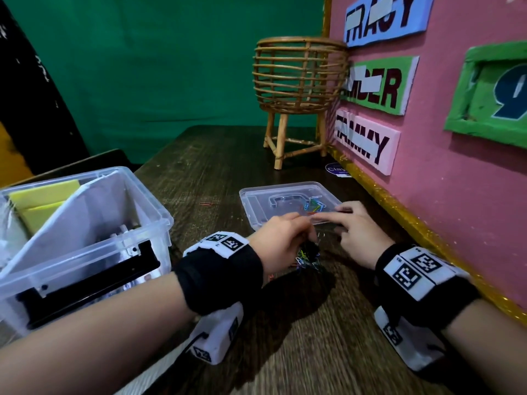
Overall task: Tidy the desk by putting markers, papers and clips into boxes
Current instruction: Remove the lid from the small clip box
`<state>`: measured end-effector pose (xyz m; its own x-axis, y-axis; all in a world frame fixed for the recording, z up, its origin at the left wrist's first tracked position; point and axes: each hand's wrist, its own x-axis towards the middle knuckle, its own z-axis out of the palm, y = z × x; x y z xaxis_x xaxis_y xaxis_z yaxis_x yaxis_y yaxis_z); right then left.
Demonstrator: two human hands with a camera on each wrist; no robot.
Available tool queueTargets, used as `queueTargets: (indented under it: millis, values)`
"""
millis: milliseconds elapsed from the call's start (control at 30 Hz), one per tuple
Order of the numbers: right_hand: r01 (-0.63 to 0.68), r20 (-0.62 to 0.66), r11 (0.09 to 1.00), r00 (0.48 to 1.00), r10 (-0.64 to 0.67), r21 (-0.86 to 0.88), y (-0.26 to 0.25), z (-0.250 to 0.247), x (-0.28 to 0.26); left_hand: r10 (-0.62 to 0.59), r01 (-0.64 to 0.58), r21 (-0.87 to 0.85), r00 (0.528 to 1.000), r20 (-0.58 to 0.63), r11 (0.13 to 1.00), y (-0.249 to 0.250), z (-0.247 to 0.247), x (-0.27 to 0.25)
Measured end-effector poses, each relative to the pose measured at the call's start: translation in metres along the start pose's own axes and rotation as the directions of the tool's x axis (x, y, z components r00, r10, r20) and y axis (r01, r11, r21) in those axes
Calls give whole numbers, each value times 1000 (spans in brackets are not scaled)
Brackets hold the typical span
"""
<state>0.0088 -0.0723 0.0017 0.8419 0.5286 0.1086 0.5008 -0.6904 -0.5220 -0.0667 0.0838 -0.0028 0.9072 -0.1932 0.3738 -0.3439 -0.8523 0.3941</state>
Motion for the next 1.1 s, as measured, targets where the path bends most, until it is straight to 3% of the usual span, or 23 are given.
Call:
queueTargets:
  millis: [67,133,433,567,700,767,867,1000,1100]
  values:
    - [125,116,992,985,-125,9,-5,1,-4,25,-27,-42,999,-39,999,0,-2,-4]
    - [169,172,986,971,-167,4,-8,0,-6,6,-10,-56,997,-76,998,-1,-3,-4]
    - [187,190,980,962,-197,69,-11,0,-13,-129,103,-136,970,-204,985,4,2,2]
    - [153,200,974,962,-185,165,-9,3,-13,-200,159,-158,936,-288,975,2,2,2]
    - [92,253,984,959,-129,151,-11,3,-13,-224,165,-174,884,-409,971,4,0,3]
    - [39,297,985,951,-89,170,-12,4,-13,-185,128,-148,852,-490,981,4,-1,3]
    - [2,319,990,947,-48,141,-12,4,-13,-91,52,-90,858,-505,995,2,-1,3]
    - [28,240,996,970,-49,89,-12,4,-13,90,-78,50,927,-365,996,3,2,1]
    - [31,184,992,981,-53,123,-9,5,-11,158,-135,97,945,-286,986,5,4,0]
